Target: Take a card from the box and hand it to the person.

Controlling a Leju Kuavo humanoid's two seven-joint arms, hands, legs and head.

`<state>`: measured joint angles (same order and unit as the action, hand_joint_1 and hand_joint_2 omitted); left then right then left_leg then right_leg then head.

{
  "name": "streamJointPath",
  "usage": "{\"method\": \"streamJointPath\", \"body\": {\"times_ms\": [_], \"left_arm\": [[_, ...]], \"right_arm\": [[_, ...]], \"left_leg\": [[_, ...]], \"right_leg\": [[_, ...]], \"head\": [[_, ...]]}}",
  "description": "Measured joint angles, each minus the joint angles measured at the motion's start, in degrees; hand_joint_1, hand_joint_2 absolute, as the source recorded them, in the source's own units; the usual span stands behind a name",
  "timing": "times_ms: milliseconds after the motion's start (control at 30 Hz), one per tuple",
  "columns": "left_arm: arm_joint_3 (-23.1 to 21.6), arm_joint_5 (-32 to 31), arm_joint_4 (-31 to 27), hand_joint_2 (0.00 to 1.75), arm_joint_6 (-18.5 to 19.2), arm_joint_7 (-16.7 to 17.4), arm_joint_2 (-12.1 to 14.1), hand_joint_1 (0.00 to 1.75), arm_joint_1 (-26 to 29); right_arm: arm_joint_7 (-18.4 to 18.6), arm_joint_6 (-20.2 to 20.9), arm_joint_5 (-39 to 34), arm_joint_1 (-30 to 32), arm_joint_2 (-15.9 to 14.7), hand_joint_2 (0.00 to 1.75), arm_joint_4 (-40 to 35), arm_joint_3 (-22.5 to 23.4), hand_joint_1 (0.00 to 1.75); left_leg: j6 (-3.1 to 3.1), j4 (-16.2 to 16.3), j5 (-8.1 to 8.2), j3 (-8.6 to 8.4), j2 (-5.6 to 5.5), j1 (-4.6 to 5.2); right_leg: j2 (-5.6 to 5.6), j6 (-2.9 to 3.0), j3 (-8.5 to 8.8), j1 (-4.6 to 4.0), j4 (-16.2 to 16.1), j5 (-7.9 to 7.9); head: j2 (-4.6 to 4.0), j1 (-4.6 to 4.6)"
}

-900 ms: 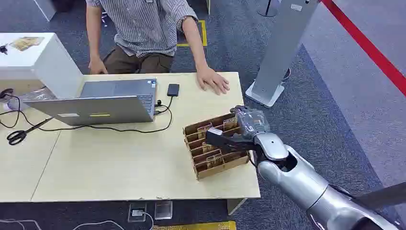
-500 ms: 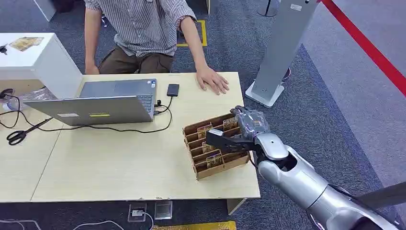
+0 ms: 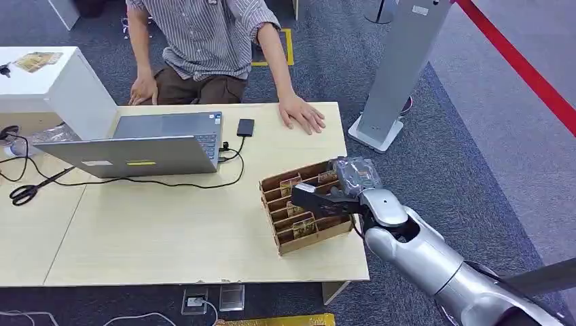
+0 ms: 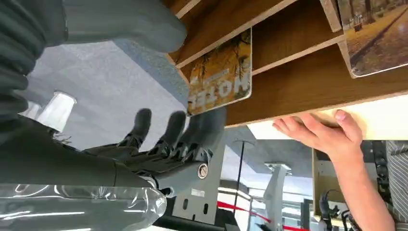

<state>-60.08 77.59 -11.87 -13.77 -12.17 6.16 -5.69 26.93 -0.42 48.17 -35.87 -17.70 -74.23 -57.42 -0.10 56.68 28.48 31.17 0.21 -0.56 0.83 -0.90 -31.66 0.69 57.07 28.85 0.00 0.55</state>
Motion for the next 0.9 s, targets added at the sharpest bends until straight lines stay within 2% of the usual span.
{"method": "streamJointPath", "body": {"times_ms": [67, 133, 167, 233, 333, 367, 433, 500, 633, 733, 767, 900], "left_arm": [[0.0, 0.0, 0.0, 0.0, 0.0, 0.0, 0.0, 0.0, 0.0], [0.0, 0.0, 0.0, 0.0, 0.0, 0.0, 0.0, 0.0, 0.0], [0.0, 0.0, 0.0, 0.0, 0.0, 0.0, 0.0, 0.0, 0.0], [0.0, 0.0, 0.0, 0.0, 0.0, 0.0, 0.0, 0.0, 0.0], [0.0, 0.0, 0.0, 0.0, 0.0, 0.0, 0.0, 0.0, 0.0], [0.0, 0.0, 0.0, 0.0, 0.0, 0.0, 0.0, 0.0, 0.0], [0.0, 0.0, 0.0, 0.0, 0.0, 0.0, 0.0, 0.0, -0.1], [0.0, 0.0, 0.0, 0.0, 0.0, 0.0, 0.0, 0.0, -0.1], [0.0, 0.0, 0.0, 0.0, 0.0, 0.0, 0.0, 0.0, -0.1], [0.0, -0.3, 0.0, 0.0, 0.0, 0.0, 0.0, 0.0, -0.1], [0.0, -0.4, 0.0, 1.75, 0.0, 0.0, 0.0, 0.0, -0.2], [-0.2, -1.7, 0.0, 1.75, -0.5, 0.1, 0.0, 0.0, -0.3]], "right_arm": [[0.0, -0.1, 0.0, -0.2, 0.2, 1.75, 0.2, 0.0, 0.93], [0.0, -0.1, 0.0, -0.3, 0.4, 1.75, 0.5, 0.0, 0.89], [0.0, -0.1, 0.0, -0.3, 0.4, 1.75, 0.5, 0.0, 1.08], [0.0, -0.2, 0.0, -0.3, 0.4, 1.75, 0.5, 0.0, 1.29], [0.0, -0.2, 0.0, -0.4, 0.4, 1.75, 0.5, 0.0, 1.27], [0.0, -0.2, 0.0, -0.4, 0.4, 1.75, 0.5, 0.0, 1.36], [0.0, -0.2, 0.0, -0.4, 0.4, 1.75, 0.5, 0.0, 1.36], [0.0, -0.2, 0.0, -0.5, 0.4, 1.75, 0.5, 0.0, 1.52], [0.1, -0.2, -0.1, -0.5, 0.4, 1.75, 0.5, 0.0, 1.64], [0.1, -0.2, -0.1, -0.5, 0.4, 1.75, 0.5, 0.0, 1.55], [0.1, -0.2, -0.1, -0.5, 0.4, 1.75, 0.5, 0.1, 1.52], [0.3, -0.2, -0.2, -0.5, 0.4, 1.75, 0.5, 0.1, 1.52]], "left_leg": [[0.0, 0.0, 0.0, 0.0, 0.0, 0.0], [0.0, 0.0, 0.0, -0.01, 0.0, 0.0], [0.0, 0.0, 0.0, -0.01, 0.0, 0.0], [0.0, 0.0, 0.0, 0.0, 0.0, 0.0], [0.0, 0.0, 0.0, 0.0, 0.0, 0.0], [0.0, 0.0, 0.0, 0.0, 0.0, 0.0], [0.0, 0.0, 0.0, 0.0, 0.0, 0.0], [0.0, 0.0, 0.0, -0.01, 0.0, 0.0], [0.0, 0.0, 0.0, -0.01, 0.0, 0.0], [0.0, 0.0, 0.0, -0.01, 0.0, 0.0], [0.0, 0.0, 0.0, -0.02, 0.0, 0.0], [0.0, 0.0, 0.0, -0.02, 0.0, 0.0]], "right_leg": [[0.0, 0.0, 0.0, 0.0, 0.0, 0.0], [0.0, 0.0, 0.0, 0.0, 0.0, 0.0], [0.0, 0.0, 0.0, 0.0, 0.0, 0.0], [0.0, 0.0, 0.0, 0.0, 0.0, 0.0], [0.0, 0.0, 0.0, 0.0, 0.0, 0.0], [0.0, 0.0, 0.0, 0.0, 0.0, 0.0], [0.0, 0.0, 0.0, 0.0, 0.0, 0.0], [0.0, 0.0, 0.0, 0.0, 0.0, 0.0], [0.0, 0.0, 0.0, 0.0, 0.0, 0.0], [0.0, 0.0, 0.0, 0.0, 0.0, 0.0], [0.0, 0.0, 0.0, 0.0, 0.0, 0.0], [0.0, 0.0, 0.0, 0.0, 0.0, 0.0]], "head": [[0.0, 0.0], [0.0, 0.0], [0.02, 0.0], [0.0, 0.0], [0.0, 0.0], [0.02, 0.0], [0.0, 0.0], [0.02, 0.0], [0.0, 0.0], [0.0, 0.0], [0.02, 0.0], [0.0, 0.0]]}}
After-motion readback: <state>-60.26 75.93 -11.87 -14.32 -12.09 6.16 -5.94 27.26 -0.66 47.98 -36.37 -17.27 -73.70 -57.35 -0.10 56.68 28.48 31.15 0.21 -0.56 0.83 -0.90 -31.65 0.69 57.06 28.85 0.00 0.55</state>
